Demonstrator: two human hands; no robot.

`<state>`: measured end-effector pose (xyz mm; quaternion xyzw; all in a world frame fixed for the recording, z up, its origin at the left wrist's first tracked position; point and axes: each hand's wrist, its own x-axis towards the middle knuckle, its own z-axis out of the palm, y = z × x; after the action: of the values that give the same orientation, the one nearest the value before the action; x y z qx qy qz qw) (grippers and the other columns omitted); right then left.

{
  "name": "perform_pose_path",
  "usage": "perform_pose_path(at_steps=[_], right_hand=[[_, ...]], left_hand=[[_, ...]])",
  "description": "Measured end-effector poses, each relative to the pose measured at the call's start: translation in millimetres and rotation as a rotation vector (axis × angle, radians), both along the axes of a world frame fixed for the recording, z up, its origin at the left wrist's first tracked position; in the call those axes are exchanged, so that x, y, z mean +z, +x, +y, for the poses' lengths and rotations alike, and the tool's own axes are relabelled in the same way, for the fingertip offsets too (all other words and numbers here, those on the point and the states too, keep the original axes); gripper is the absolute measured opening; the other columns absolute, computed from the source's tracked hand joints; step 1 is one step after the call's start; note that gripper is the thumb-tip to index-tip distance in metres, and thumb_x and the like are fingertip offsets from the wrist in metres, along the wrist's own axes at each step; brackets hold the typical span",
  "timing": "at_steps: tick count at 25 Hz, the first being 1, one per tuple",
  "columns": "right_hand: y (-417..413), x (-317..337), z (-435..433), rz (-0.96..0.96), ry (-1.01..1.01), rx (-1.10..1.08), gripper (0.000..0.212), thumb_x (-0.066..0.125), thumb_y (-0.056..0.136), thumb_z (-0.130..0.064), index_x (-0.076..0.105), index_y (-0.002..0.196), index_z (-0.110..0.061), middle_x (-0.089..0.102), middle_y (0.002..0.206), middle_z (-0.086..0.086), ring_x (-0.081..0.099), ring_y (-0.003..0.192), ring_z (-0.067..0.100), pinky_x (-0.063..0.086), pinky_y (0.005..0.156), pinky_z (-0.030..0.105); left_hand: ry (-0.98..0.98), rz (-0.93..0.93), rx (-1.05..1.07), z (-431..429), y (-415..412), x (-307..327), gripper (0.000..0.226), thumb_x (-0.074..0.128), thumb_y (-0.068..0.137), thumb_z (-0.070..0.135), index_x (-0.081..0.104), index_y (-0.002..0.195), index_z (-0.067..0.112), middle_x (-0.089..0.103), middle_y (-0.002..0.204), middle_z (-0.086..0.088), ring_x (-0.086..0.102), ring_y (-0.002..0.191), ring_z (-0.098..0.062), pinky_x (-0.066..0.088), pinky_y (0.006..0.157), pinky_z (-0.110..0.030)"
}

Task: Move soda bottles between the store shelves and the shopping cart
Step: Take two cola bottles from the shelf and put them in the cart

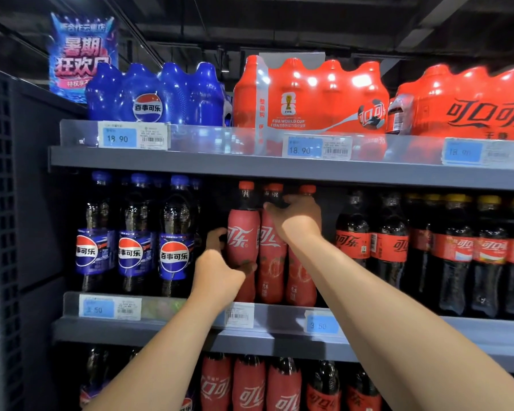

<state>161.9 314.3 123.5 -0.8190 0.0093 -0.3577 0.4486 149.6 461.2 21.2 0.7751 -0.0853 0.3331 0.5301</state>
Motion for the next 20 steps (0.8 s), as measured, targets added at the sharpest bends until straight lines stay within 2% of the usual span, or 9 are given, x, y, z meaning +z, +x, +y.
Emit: perform_pose_path(at_steps=[3,6,7,9,13,16,20], right_hand=[[2,-4,1,-0.045,0.138,0.049,0.031,0.079,0.081,-0.037,0.078,0.106,-0.018,0.078,0.104,0.004,0.074,0.096,0.025,0.056,0.087,0.027],[1,-2,3,-0.065,0.251,0.076,0.011,0.081,0.077,-0.032,0.079,0.08,-0.022,0.079,0.084,0.001,0.075,0.08,0.021,0.058,0.078,0.027],[0,0,3,-0.069,0.263,0.081,0.011,0.082,0.076,-0.032,0.076,0.07,-0.025,0.077,0.076,0.0,0.075,0.075,0.022,0.059,0.076,0.028],[-2,2,2,-0.076,0.245,0.082,0.027,0.082,0.076,-0.032,0.067,0.054,-0.025,0.069,0.057,-0.003,0.072,0.063,0.023,0.06,0.07,0.03],[-7,-2,-6,-0.128,0.212,0.115,0.033,0.079,0.081,-0.029,0.067,0.054,-0.016,0.051,0.034,-0.012,0.048,0.035,0.003,0.044,0.051,0.021],[-14,-4,-12,-0.177,0.205,0.134,0.029,0.078,0.084,-0.027,0.072,0.063,-0.008,0.049,0.033,-0.011,0.043,0.031,0.003,0.04,0.047,0.021],[-26,0,-13,-0.15,0.216,0.182,0.026,0.078,0.083,-0.028,0.072,0.064,-0.012,0.049,0.034,-0.014,0.041,0.031,0.001,0.036,0.041,0.016]], left_hand=[[-0.018,-0.03,-0.034,-1,-3,1,0.09,0.092,0.064,0.012,0.042,0.138,0.029,0.068,0.106,0.005,0.068,0.095,-0.017,0.055,0.085,-0.033],[-0.028,-0.04,-0.043,0,-7,1,0.092,0.092,0.063,0.01,0.042,0.137,0.033,0.067,0.109,0.006,0.068,0.094,-0.015,0.056,0.085,-0.034],[-0.033,-0.043,-0.04,1,-8,0,0.09,0.091,0.063,0.01,0.042,0.135,0.035,0.067,0.109,0.007,0.068,0.093,-0.013,0.056,0.084,-0.033],[-0.043,-0.048,-0.041,2,-11,0,0.087,0.09,0.064,0.01,0.042,0.13,0.039,0.066,0.11,0.009,0.066,0.092,-0.008,0.055,0.083,-0.03],[-0.026,-0.058,-0.094,3,-16,3,0.081,0.087,0.067,0.011,0.04,0.125,0.044,0.062,0.11,0.018,0.068,0.096,-0.009,0.057,0.087,-0.031],[0.047,-0.068,-0.096,6,-20,2,0.081,0.088,0.066,0.02,0.039,0.126,0.045,0.061,0.109,0.025,0.068,0.096,-0.003,0.055,0.087,-0.026],[0.056,-0.071,-0.102,12,-24,-3,0.081,0.09,0.065,0.026,0.038,0.126,0.045,0.062,0.119,0.016,0.067,0.102,-0.009,0.056,0.093,-0.036]])
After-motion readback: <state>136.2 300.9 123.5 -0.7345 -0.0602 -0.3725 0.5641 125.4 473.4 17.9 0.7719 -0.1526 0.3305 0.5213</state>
